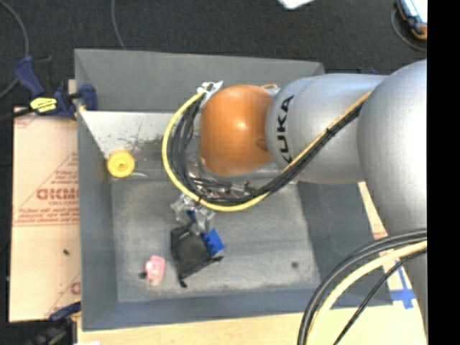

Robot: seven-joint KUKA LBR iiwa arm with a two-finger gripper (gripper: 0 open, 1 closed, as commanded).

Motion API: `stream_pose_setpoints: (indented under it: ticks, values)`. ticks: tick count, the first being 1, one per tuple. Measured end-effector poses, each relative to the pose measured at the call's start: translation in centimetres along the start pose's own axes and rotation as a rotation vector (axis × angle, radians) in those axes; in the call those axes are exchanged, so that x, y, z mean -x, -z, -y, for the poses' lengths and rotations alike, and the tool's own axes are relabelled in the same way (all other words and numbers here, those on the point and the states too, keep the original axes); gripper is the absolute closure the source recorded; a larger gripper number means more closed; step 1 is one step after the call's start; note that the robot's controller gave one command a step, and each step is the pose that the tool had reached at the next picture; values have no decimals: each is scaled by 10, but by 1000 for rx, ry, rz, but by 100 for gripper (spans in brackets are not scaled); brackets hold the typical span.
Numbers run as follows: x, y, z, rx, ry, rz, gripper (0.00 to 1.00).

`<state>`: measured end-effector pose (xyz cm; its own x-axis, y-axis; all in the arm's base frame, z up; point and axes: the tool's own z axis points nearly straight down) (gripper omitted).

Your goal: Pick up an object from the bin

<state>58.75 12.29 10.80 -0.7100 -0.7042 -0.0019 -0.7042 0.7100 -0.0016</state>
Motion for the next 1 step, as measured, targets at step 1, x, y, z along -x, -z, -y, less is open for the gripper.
stream_pose_setpoints:
  ticks: [1]
  values:
    - [1, 16, 1, -4, -1, 5, 100]
